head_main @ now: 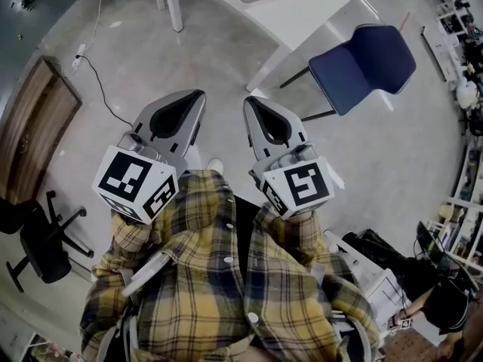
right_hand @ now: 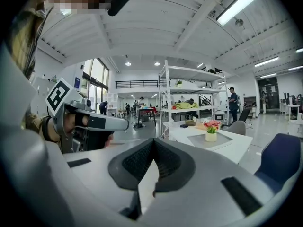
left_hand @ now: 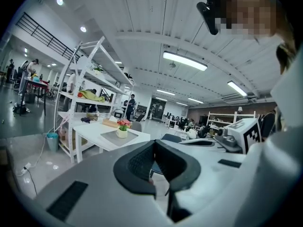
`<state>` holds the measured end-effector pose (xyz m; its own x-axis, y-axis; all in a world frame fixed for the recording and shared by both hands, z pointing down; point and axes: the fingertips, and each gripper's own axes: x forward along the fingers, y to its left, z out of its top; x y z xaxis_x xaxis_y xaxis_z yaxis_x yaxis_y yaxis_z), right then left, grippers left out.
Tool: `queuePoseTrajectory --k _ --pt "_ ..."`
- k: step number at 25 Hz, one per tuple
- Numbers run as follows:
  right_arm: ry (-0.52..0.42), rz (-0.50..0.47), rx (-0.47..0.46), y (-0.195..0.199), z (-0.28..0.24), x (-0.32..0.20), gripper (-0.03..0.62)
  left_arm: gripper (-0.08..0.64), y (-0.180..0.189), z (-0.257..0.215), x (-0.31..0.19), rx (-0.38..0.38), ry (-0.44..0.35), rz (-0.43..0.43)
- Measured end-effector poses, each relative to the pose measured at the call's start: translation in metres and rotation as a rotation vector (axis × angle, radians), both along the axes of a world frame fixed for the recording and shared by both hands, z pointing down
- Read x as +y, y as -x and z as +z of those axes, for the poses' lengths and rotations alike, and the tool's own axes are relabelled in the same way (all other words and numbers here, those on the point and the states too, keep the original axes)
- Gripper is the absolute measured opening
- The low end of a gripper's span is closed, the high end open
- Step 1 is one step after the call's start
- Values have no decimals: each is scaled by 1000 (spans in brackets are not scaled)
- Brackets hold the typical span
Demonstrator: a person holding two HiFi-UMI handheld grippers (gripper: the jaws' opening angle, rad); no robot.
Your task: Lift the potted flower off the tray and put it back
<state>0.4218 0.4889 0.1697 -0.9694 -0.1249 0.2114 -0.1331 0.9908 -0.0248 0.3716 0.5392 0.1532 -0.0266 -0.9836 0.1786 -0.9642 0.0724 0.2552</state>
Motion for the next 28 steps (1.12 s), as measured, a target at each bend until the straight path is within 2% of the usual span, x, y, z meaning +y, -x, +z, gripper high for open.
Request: queuePoseTrajectory --k 6,12,18,28 --pt "12 -4 15 56 9 -8 -2 9 63 5 -10 5 2 2" --pt "31 17 37 146 16 -31 -2 9 160 7 -33 27 7 2" --pt "40 54 32 224 15 -55 -3 9 235 9 -54 21 10 45" --pt "30 129 32 301 14 -82 -3 9 310 13 -75 25 21 104"
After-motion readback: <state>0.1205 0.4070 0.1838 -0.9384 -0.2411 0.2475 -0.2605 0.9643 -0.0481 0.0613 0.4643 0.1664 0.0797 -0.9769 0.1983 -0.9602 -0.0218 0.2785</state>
